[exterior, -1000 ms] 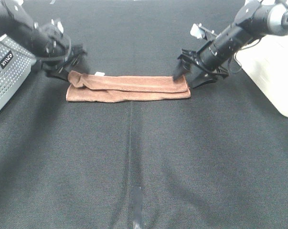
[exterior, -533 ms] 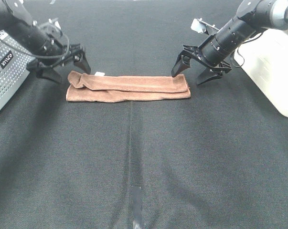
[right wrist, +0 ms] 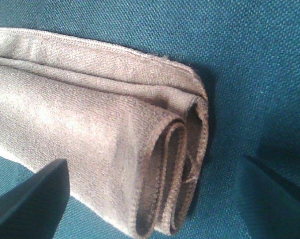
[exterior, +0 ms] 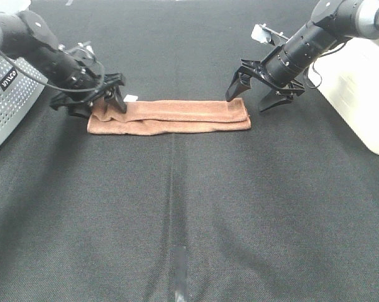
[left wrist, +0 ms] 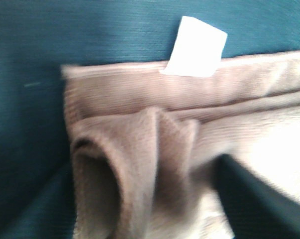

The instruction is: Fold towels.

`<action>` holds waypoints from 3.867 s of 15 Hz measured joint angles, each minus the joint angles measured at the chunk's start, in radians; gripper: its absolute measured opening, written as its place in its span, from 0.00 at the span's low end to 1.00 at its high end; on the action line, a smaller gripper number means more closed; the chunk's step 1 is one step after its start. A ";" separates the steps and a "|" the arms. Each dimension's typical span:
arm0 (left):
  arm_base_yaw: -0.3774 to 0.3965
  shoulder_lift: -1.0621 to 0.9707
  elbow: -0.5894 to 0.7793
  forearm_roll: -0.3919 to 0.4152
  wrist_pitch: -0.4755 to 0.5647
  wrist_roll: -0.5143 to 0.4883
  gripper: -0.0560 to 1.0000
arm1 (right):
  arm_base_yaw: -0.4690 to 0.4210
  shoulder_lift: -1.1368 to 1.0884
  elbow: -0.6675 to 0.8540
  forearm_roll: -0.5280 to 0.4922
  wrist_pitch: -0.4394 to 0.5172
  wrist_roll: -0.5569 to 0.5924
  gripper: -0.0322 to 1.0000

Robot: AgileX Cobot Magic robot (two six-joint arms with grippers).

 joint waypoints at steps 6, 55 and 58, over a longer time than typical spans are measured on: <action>-0.001 0.009 -0.016 0.013 0.045 -0.007 0.13 | 0.000 0.000 0.000 0.000 0.006 0.027 0.84; -0.009 0.043 -0.637 -0.088 0.328 -0.139 0.78 | 0.019 0.027 0.000 0.238 0.095 -0.049 0.84; -0.012 -0.023 -0.637 0.005 0.381 -0.115 0.78 | 0.019 -0.088 0.000 0.081 0.172 0.013 0.84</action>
